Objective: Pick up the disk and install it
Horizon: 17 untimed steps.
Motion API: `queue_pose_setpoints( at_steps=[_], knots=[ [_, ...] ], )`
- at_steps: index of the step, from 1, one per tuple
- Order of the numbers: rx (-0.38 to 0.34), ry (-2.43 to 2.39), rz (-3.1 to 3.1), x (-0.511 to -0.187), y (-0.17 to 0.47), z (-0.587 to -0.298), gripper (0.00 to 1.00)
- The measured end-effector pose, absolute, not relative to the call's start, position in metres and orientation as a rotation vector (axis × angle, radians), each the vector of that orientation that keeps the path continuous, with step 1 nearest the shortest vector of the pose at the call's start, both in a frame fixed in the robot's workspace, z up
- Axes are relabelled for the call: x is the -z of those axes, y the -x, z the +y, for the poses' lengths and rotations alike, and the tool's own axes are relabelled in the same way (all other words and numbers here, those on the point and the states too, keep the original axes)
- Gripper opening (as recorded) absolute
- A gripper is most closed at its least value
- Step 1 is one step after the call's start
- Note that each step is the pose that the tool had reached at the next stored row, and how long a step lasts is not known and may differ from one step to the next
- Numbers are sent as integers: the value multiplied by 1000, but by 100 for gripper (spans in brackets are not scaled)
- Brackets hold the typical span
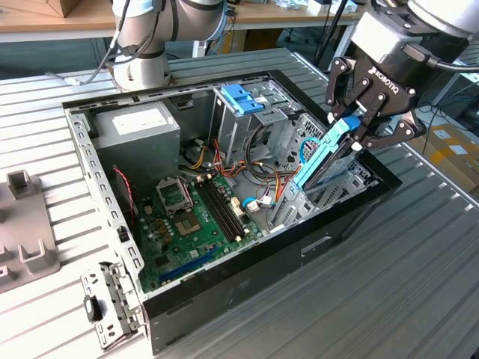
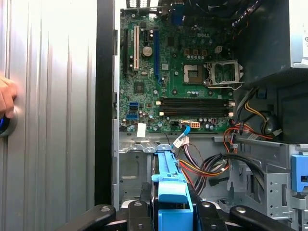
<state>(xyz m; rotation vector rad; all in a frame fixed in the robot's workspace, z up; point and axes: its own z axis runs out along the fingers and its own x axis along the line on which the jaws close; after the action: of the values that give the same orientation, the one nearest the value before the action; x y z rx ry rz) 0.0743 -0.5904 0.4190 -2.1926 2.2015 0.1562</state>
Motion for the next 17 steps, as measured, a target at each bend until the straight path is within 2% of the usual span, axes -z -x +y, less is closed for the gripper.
queue_pose_setpoints(
  at_steps=[17],
  knots=[
    [-156, 2193, 2202, -413, -74, -590, 37]
  ],
)
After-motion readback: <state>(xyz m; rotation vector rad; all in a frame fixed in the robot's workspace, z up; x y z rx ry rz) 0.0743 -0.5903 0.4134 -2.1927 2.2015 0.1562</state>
